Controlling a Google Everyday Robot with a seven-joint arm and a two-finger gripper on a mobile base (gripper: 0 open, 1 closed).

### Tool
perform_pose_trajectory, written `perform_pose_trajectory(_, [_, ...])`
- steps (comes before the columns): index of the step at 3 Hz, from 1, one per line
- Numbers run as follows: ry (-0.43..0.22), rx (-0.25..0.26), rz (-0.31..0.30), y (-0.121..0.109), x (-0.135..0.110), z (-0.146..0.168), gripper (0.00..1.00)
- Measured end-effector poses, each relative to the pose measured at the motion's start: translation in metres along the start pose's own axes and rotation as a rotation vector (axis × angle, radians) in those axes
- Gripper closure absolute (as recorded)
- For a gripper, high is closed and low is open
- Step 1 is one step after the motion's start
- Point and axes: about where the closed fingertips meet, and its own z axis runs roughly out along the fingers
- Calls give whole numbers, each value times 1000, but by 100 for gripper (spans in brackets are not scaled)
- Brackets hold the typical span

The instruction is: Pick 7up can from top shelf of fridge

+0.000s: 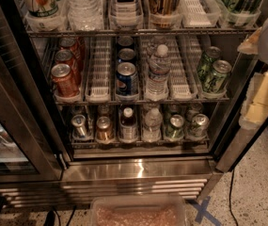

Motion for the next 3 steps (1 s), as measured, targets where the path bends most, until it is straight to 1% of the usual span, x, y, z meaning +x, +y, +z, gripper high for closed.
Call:
perform_pose_trajectory(1, [0, 0, 0, 0, 0, 0, 0])
perform_pose_trajectory(2, [-42, 14, 7, 2, -17, 3, 0])
perform_pose_trajectory(3, [-151, 42, -27, 15, -63, 3, 0])
